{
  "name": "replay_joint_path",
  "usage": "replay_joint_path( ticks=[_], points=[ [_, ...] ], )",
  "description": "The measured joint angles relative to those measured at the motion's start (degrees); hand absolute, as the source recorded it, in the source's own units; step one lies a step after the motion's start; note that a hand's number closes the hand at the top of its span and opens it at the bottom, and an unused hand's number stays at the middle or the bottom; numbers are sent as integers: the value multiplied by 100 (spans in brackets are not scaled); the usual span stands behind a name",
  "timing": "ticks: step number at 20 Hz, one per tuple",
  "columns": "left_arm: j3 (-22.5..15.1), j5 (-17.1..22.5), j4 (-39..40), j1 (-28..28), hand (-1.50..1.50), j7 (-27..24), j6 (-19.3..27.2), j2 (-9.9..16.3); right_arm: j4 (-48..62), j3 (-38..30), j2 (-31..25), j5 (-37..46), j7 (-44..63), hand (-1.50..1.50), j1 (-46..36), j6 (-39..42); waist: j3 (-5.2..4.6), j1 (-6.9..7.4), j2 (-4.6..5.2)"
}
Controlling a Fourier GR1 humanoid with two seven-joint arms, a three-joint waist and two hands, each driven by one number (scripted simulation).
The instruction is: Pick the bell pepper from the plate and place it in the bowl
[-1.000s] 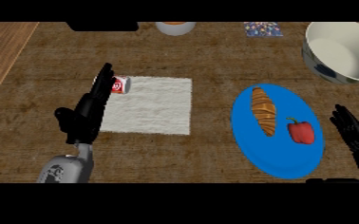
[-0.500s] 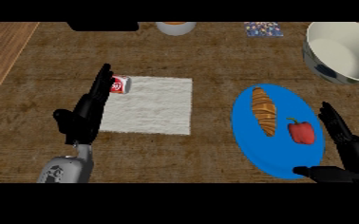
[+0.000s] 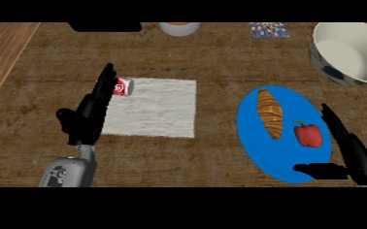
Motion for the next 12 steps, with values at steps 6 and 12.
replay_joint_path(
  ticks=[6,12],
  points=[
    [83,11,31,-102,0,60,-85,1,267,294,-17,435,-295,150,-323,14,0,12,1],
    [60,-52,-152,27,0,127,-96,-38,378,535,28,907,-900,150,-319,-214,-36,11,-27]
  ],
)
